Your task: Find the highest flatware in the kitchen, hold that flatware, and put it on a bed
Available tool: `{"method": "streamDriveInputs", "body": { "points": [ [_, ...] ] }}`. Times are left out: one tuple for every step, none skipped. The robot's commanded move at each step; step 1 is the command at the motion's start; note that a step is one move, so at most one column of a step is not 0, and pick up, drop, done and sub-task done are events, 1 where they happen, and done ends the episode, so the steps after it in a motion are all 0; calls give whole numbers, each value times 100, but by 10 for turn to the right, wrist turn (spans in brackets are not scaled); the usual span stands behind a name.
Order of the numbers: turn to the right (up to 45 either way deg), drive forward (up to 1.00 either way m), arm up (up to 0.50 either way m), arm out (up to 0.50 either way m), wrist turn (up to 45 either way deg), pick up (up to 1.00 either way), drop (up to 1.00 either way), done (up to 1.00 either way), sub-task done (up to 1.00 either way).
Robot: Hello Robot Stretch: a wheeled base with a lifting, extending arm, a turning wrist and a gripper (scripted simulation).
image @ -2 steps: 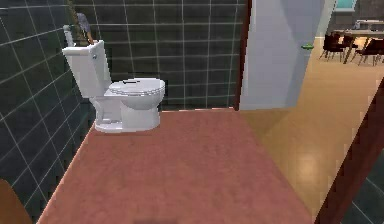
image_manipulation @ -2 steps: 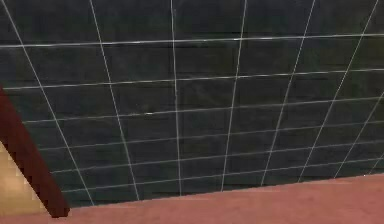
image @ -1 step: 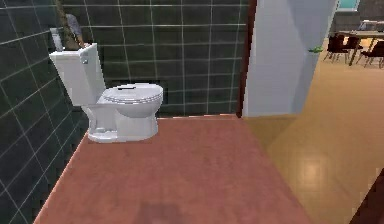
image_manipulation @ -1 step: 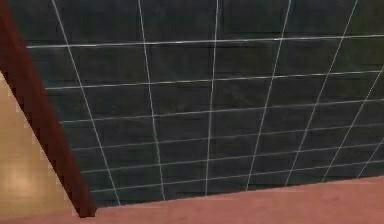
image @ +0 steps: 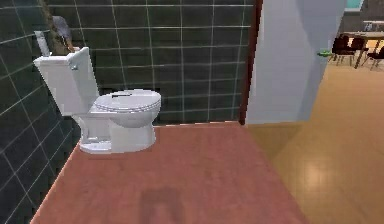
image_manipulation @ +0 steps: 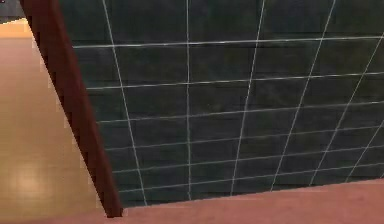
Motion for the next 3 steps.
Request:
{"method": "streamDriveInputs", "body": {
  "points": [
    [210, 0, 0, 0, 0, 0, 0, 0, 0],
    [0, 85, 0, 0, 0, 0, 0, 0, 0],
    [180, 0, 0, 0, 0, 0, 0, 0, 0]
  ]
}}
